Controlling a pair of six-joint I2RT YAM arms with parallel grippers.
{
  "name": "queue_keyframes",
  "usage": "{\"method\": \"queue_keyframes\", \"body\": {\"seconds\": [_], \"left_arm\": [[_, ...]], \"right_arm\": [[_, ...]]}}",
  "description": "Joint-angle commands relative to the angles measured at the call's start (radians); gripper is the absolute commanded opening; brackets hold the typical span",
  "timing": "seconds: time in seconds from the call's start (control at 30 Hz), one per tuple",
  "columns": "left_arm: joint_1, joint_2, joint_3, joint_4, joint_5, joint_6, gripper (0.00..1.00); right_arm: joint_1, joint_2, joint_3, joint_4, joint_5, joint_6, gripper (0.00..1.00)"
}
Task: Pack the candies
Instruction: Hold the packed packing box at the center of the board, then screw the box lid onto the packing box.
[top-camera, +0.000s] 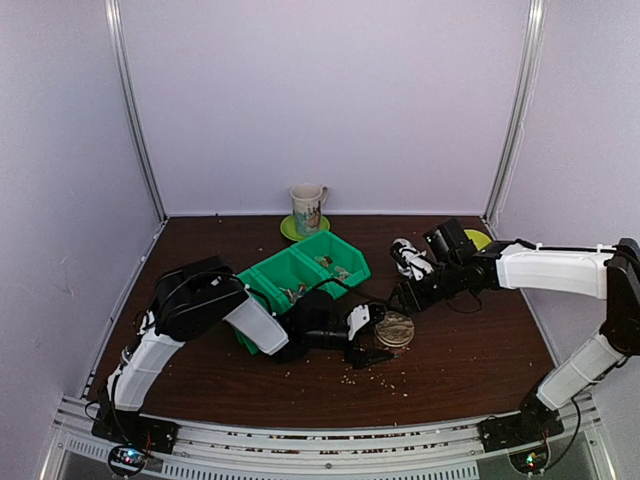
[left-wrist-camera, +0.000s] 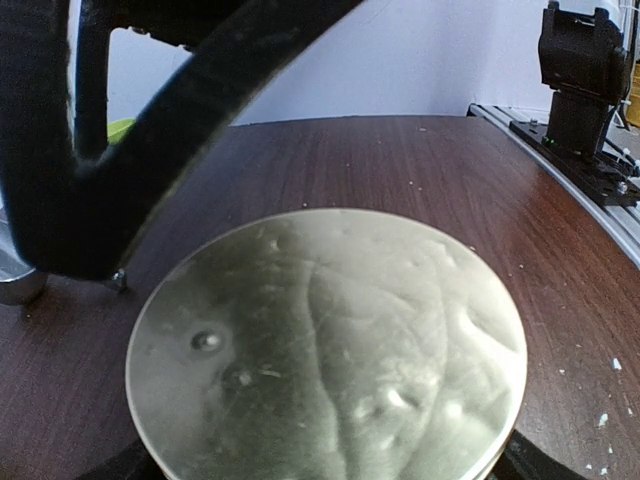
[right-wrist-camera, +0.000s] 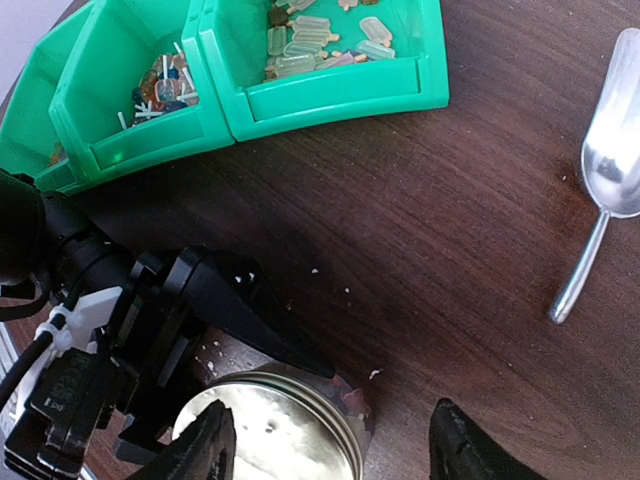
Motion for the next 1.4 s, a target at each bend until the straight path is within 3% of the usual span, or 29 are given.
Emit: {"method": "queue_keyframes", "body": {"seconds": [0.0, 0.2, 0.63, 0.97, 1.37], "left_arm": [[-0.004, 0.049, -0.009, -0.027, -0.005, 0.029, 0.87], [-0.004, 0.051, -0.008, -0.032, -0.01, 0.029, 0.87], [-0.003, 0.053, -0.002, -0.049, -0.019, 0.031, 0.87], [-0.004, 0.054, 0.006, -0.065, -0.029, 0.031, 0.87], [-0.002, 0.058, 0.018, -0.085, -0.048, 0.032, 0.87]], "right_arm": [[-0.01, 0.026, -0.001, 0.058, -0.042, 0.023, 0.63], [-0.013, 0.039, -0.025, 0.083, -0.068, 0.028, 0.48], [-0.029, 0.013, -0.095, 0.099, -0.104, 0.024, 0.41], [-0.037, -0.005, -0.111, 0.096, -0.132, 0.025, 0.25], [-0.037, -0.062, -0.147, 0.059, -0.128, 0.032, 0.2]]}}
